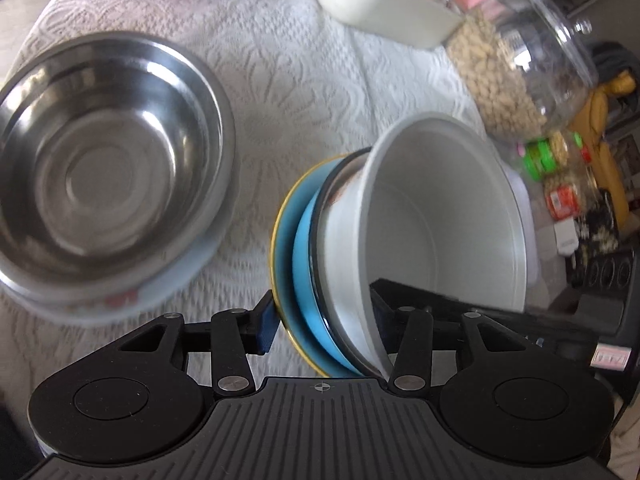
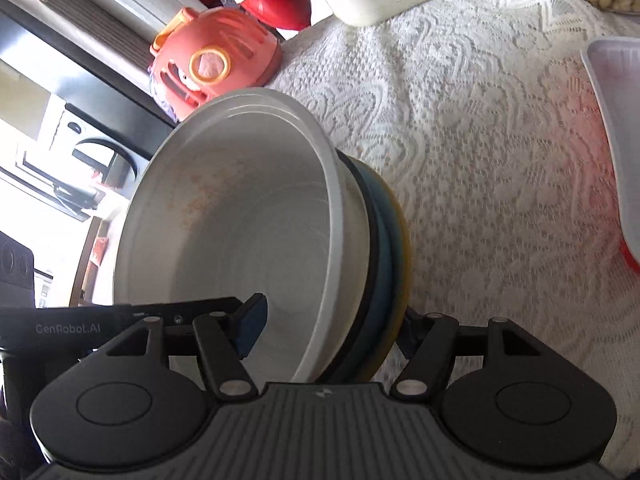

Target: Organize plates and bowls

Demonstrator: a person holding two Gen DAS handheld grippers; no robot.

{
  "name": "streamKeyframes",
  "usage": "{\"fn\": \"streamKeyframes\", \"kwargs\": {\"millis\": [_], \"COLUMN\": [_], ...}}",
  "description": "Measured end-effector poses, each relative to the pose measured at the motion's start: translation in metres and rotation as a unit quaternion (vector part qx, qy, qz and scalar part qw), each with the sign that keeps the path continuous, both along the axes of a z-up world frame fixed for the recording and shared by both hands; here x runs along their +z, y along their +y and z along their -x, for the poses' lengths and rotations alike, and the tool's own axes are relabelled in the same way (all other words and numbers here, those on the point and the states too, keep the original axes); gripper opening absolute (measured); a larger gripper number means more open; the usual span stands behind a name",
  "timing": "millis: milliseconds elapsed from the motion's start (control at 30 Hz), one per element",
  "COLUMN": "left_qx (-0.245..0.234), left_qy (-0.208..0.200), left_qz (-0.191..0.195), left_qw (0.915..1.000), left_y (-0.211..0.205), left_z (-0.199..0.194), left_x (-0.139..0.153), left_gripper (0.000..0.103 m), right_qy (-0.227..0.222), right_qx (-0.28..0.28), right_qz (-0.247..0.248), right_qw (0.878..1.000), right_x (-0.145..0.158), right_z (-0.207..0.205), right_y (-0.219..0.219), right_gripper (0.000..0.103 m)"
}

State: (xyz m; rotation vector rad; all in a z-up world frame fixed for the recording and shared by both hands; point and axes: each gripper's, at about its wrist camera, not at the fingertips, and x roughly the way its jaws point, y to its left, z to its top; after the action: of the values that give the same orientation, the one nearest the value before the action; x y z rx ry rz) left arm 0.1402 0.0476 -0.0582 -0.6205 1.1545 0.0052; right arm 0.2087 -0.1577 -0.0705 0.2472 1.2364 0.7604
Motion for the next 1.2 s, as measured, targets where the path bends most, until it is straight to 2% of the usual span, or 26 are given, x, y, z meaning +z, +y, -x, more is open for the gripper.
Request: {"fn": "streamKeyframes", "kwargs": {"millis": [100, 167, 267, 367, 433, 633, 1000, 1200], "left_qx": [-0.006, 0.006, 0.008, 0.0, 0.004, 0.024, -0.003, -0.009], "left_qy": [-0.002, -0.008, -0.002, -0.002, -0.002, -0.015, -0.001, -0.005], "left_qz": [0.019, 0.027, 0.016, 0.013, 0.025, 0.064, 0.02, 0.025], "left_qw": [0.9998, 0.9996, 0.9998, 0.9999, 0.9997, 0.9975, 0.9998, 0.9996], "left_y": [-0.001, 0.001, -0.002, -0.007, -0.004, 0.001, -0.012, -0.007], "left_z": [0.01, 0.011, 0.005, 0.0, 0.0, 0.001, -0.01, -0.007], "left_x": [-0.006, -0.007, -0.008, -0.01, -0.013, -0.023, -0.026, -0.027], "left_gripper": [0.048, 0.048, 0.049, 0.051, 0.052, 0.058, 0.056, 0.051], "right_qy": [0.01, 0.001, -0.005, -0.029, -0.04, -0.028, 0.002, 0.007], "right_qx": [0.012, 0.014, 0.002, -0.011, -0.013, -0.033, -0.028, -0.025], "right_qz": [0.001, 0.003, 0.003, 0.019, 0.022, 0.001, -0.039, -0.043], "right_qw": [1.0, 1.0, 1.0, 0.999, 0.999, 0.999, 0.999, 0.999], "right_x": [0.0, -0.001, 0.001, 0.005, 0.005, -0.002, -0.007, -0.007], "right_z": [0.009, 0.014, 0.014, 0.013, 0.014, 0.007, 0.008, 0.014], "right_y": [-0.006, -0.009, -0.01, -0.009, -0.01, -0.02, -0.024, -0.023], "right_gripper": [0.067, 0.067, 0.066, 0.068, 0.07, 0.07, 0.07, 0.07]}}
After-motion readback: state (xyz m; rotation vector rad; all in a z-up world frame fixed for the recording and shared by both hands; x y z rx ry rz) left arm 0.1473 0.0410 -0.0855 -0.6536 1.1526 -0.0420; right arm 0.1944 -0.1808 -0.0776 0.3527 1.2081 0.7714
